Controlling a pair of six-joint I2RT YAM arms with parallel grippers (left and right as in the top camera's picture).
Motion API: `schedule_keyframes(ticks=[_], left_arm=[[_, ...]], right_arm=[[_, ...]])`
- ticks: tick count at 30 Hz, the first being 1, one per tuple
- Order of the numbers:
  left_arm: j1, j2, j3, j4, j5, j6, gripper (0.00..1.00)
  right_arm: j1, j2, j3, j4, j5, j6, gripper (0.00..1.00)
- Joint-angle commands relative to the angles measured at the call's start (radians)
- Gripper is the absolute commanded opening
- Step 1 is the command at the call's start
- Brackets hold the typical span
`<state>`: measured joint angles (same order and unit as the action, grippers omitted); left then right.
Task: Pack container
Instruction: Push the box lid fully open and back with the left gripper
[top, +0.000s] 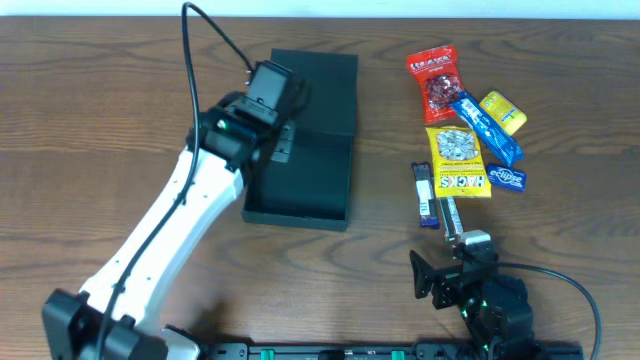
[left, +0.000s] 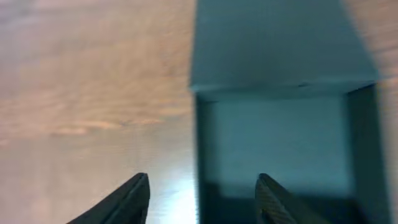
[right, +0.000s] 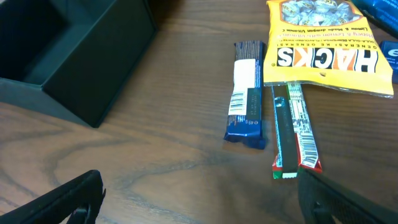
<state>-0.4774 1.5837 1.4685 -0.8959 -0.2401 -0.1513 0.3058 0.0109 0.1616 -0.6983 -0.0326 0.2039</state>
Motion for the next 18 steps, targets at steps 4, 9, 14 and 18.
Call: schedule_keyframes(ticks=[4,9,14,18], left_arm=[[0.1,0.08,-0.17,0.061,0.038,0.032,0.48],[0.156,0.094,-0.267,0.179,0.154,0.04,0.58],[0.165,0.097,-0.335,0.279,0.173,0.042,0.62],[0.165,0.121,-0.361,0.311,0.198,0.043,0.54]], right_arm=[[-0.004,-0.005,-0.003,-0.001,-0.001,0.008,0.99],[-0.004,-0.005,-0.003,-0.001,-0.001,0.008,0.99],[-0.004,-0.005,-0.003,-0.001,-0.001,0.008,0.99],[-0.004,-0.005,-0.003,-0.001,-0.001,0.008,0.99]])
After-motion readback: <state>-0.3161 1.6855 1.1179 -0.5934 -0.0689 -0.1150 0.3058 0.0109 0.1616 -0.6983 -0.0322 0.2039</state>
